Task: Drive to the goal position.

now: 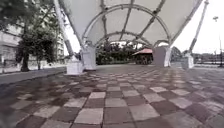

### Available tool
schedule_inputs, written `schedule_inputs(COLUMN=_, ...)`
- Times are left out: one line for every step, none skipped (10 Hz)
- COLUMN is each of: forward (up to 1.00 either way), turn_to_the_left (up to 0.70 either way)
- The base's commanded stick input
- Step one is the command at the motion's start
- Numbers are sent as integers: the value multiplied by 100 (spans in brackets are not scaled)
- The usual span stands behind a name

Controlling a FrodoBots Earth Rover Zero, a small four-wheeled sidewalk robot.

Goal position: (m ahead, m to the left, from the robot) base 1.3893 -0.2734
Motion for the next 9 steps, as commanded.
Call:
schedule_inputs(forward=100, turn_to_the_left=0)
schedule_inputs(forward=100, turn_to_the_left=0)
schedule_inputs(forward=100, turn_to_the_left=0)
schedule_inputs(forward=100, turn_to_the_left=0)
schedule_inputs(forward=100, turn_to_the_left=0)
schedule_inputs(forward=100, turn_to_the_left=0)
schedule_inputs(forward=100, turn_to_the_left=0)
schedule_inputs(forward=100, turn_to_the_left=0)
schedule_inputs(forward=100, turn_to_the_left=21)
